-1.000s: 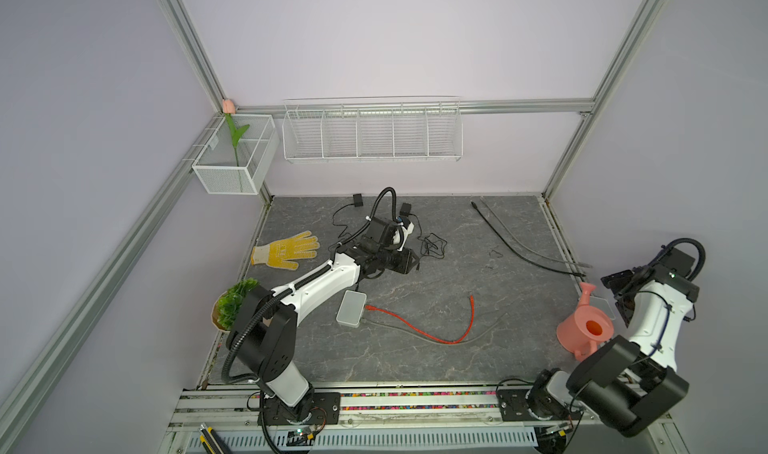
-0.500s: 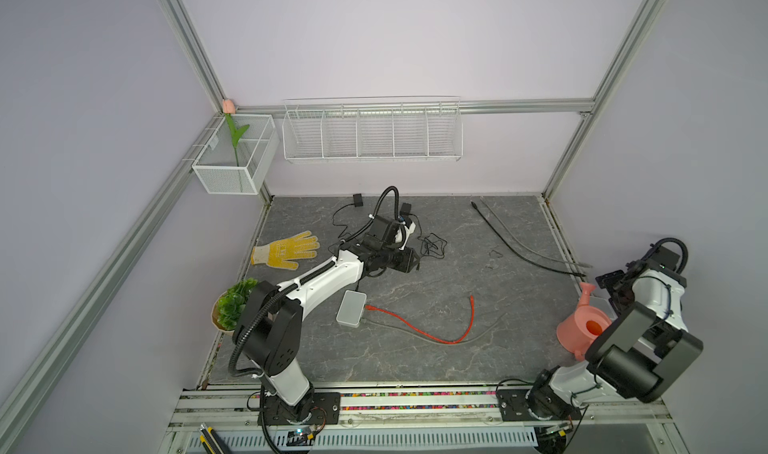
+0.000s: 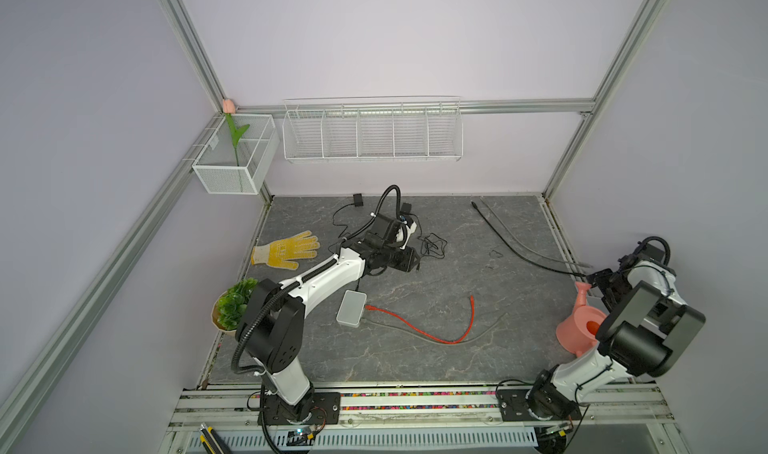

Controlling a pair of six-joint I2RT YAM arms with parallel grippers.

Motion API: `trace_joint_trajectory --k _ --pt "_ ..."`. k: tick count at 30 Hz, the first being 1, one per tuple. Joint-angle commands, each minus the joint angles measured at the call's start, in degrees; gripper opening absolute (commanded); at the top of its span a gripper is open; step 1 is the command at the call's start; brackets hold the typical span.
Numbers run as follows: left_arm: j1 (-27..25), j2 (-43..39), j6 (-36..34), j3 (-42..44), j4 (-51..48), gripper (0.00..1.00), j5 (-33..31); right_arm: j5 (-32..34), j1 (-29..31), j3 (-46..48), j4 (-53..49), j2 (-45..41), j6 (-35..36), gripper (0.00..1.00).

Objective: Insert the plug into the switch port

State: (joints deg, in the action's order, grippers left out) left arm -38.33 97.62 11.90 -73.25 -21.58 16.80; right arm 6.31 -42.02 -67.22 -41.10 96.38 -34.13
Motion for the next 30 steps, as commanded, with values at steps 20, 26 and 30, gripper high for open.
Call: trace_joint_trajectory --k 20,26,30 --pt "-0.17 1.70 -1.09 -4.31 -2.29 0.33 0.70 7.61 2.85 -6.13 -8.56 6.96 -3.05 0.89" --pt "-0.19 1.52 -0.94 -4.53 -2.31 0.33 0.78 12.07 4.25 -9.37 -10.79 9.29 -3.33 0.91" --pt "-0.23 1.46 -1.00 -4.62 -2.72 0.33 0.56 14.58 6.01 -11.17 -11.99 10.56 -3.65 0.94"
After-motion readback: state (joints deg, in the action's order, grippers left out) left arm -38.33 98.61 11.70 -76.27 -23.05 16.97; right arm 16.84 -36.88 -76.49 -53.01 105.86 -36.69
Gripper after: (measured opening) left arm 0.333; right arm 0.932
